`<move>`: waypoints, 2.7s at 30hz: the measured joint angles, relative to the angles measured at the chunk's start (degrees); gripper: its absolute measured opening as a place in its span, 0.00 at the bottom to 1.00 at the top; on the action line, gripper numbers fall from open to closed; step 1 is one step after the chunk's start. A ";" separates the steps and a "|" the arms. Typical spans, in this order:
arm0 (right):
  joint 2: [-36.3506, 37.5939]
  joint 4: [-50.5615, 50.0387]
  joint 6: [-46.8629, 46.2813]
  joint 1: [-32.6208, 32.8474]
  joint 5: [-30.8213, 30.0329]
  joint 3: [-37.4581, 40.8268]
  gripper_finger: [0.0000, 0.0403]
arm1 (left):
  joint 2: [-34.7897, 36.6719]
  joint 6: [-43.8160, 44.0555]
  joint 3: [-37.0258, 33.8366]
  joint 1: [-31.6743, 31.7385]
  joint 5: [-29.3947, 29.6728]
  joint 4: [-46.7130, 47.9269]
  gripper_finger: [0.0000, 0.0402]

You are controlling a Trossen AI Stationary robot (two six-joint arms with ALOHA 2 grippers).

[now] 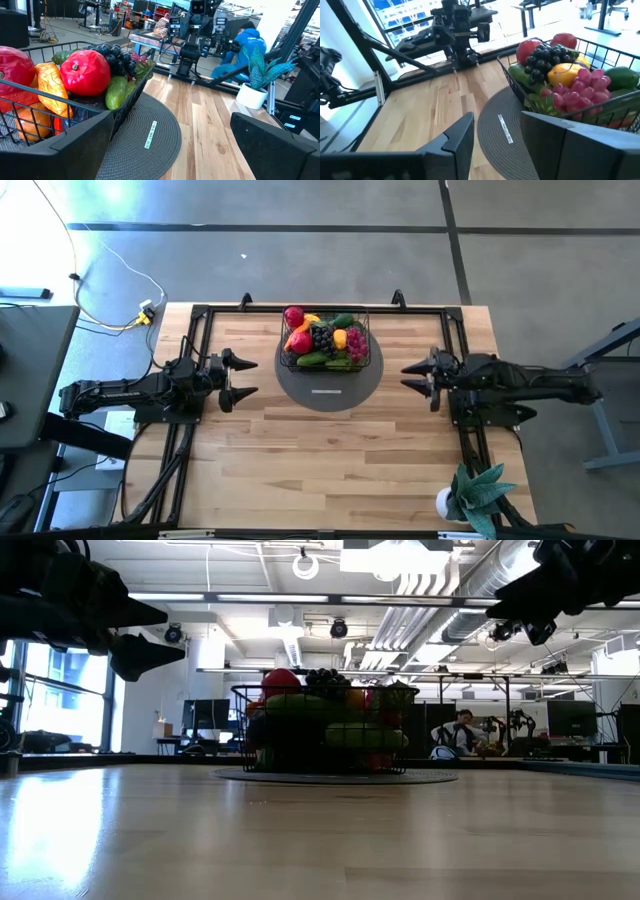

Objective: Build produce basket
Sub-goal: Return to Home Position

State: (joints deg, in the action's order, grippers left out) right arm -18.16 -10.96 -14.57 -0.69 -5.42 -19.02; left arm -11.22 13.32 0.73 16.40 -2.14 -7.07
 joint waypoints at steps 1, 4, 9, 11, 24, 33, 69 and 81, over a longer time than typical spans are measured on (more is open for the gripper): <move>0.43 0.02 0.07 0.00 0.06 0.54 0.36 | 0.00 0.00 0.00 0.00 0.00 0.00 0.98; 2.00 1.09 -0.67 0.00 0.80 2.97 0.36 | 0.00 0.00 0.00 0.00 -0.02 0.00 0.98; 5.08 6.87 -1.35 0.00 2.86 8.17 0.36 | 0.00 0.00 0.00 0.00 -0.01 0.00 0.98; 6.30 9.55 -1.50 0.00 2.89 10.51 0.36 | -0.02 0.00 0.00 0.00 0.00 0.00 0.98; 10.69 12.18 -3.42 -0.01 2.86 16.22 0.36 | -0.02 0.00 0.00 0.00 0.00 0.00 0.98; 10.69 11.89 -8.59 0.00 2.63 16.23 0.36 | -0.02 0.00 0.00 0.00 -0.02 0.00 0.98; 10.69 10.75 -21.47 -0.01 2.61 16.21 0.36 | -0.02 0.00 0.00 0.00 0.00 0.00 0.98; 10.69 10.75 -21.46 0.00 2.61 16.21 0.36 | -0.02 0.00 0.00 0.00 -0.01 0.01 0.98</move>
State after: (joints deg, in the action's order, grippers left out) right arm -7.46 -0.21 -36.03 -0.69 -2.81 -2.81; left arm -11.25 13.32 0.73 16.40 -2.15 -7.06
